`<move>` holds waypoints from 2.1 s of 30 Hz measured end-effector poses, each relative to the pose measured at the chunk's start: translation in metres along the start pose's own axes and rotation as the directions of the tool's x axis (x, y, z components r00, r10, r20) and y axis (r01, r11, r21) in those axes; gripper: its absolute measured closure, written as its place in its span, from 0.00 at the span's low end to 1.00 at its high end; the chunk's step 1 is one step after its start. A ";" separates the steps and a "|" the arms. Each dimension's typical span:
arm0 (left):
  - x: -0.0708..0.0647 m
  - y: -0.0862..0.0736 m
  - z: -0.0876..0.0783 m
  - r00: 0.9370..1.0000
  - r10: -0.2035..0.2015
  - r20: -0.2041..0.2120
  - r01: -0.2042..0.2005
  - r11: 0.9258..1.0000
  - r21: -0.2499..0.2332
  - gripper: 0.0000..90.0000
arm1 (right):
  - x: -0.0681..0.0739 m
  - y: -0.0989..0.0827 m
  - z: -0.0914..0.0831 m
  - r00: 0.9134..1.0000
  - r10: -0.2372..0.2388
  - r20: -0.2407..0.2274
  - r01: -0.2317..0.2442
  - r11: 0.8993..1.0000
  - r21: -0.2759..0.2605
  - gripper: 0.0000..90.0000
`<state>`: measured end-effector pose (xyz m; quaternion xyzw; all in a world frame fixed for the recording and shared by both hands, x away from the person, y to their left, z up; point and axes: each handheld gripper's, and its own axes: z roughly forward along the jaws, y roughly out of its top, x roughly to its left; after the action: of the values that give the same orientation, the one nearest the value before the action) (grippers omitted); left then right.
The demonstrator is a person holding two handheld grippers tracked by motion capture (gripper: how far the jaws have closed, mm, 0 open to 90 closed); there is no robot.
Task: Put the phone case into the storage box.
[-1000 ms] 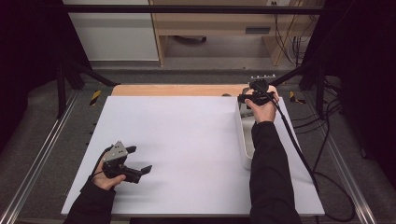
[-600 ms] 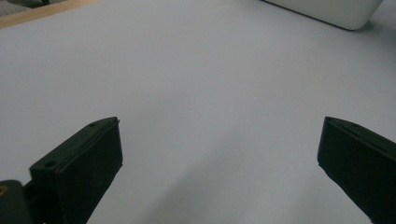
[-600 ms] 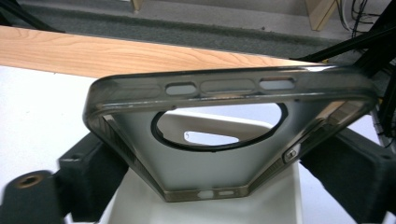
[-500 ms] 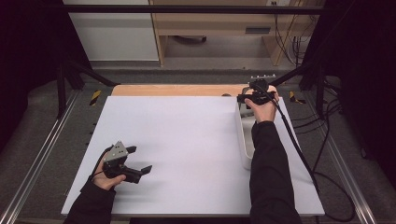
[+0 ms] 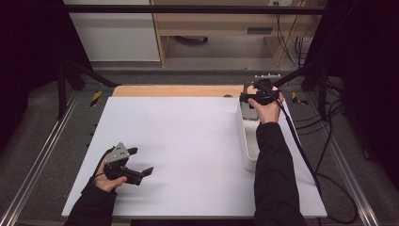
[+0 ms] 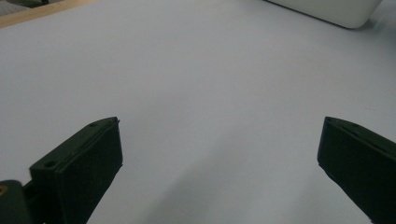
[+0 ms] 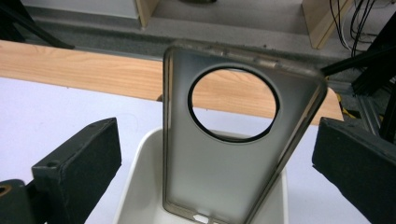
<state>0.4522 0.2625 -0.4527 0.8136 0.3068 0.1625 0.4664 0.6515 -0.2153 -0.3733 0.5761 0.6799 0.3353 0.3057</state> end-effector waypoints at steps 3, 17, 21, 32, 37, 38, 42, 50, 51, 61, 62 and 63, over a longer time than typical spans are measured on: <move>0.000 0.000 0.000 1.000 -0.002 -0.001 0.002 1.000 -0.002 0.00 | 0.000 0.001 -0.007 1.000 -0.006 -0.015 0.006 1.000 -0.025 0.02; -0.001 0.001 -0.003 1.000 -0.007 -0.006 0.007 1.000 -0.018 0.00 | 0.010 -0.003 -0.054 0.985 -0.033 -0.171 0.009 0.990 -0.143 0.03; -0.001 0.002 -0.003 1.000 -0.010 -0.006 0.010 1.000 -0.026 0.00 | 0.014 -0.009 -0.069 0.974 -0.048 -0.221 0.010 0.985 -0.173 0.03; -0.001 0.002 -0.005 1.000 -0.025 -0.002 0.025 0.999 -0.044 0.00 | 0.018 -0.043 -0.109 0.928 -0.076 -0.365 -0.019 0.968 -0.252 0.02; -0.002 0.002 -0.005 1.000 -0.026 -0.001 0.026 0.999 -0.046 0.00 | 0.014 -0.064 -0.123 0.901 -0.117 -0.418 -0.002 0.961 -0.275 0.01; -0.002 0.002 -0.005 1.000 -0.025 0.000 0.025 0.999 -0.046 0.00 | 0.013 -0.068 -0.125 0.895 -0.124 -0.429 0.001 0.961 -0.277 0.01; -0.003 0.002 -0.005 1.000 -0.020 -0.001 0.019 0.999 -0.047 0.00 | 0.008 -0.085 -0.134 0.867 -0.165 -0.470 0.017 0.953 -0.303 0.00; -0.004 0.003 -0.008 1.000 -0.015 -0.003 0.014 0.998 -0.061 0.00 | 0.001 -0.118 -0.143 0.842 -0.213 -0.495 0.048 0.944 -0.325 0.00; -0.004 0.003 -0.008 1.000 -0.014 -0.003 0.014 0.998 -0.061 0.00 | 0.001 -0.121 -0.143 0.842 -0.216 -0.495 0.052 0.944 -0.325 0.00; -0.005 0.003 -0.010 1.000 -0.003 -0.001 0.003 0.997 -0.074 0.00 | -0.014 -0.146 -0.152 0.846 -0.234 -0.478 0.049 0.928 -0.369 0.00; -0.006 0.003 -0.010 1.000 -0.002 -0.001 0.002 0.997 -0.075 0.00 | -0.015 -0.148 -0.152 0.849 -0.235 -0.473 0.051 0.928 -0.370 0.00; -0.006 0.004 -0.010 1.000 0.000 -0.001 0.000 0.997 -0.075 0.00 | -0.017 -0.151 -0.152 0.851 -0.232 -0.471 0.050 0.929 -0.367 0.00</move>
<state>0.4433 0.2638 -0.4444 0.7955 0.3005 0.1742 0.4964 0.4449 -0.2642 -0.4054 0.3537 0.7085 0.5634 0.2354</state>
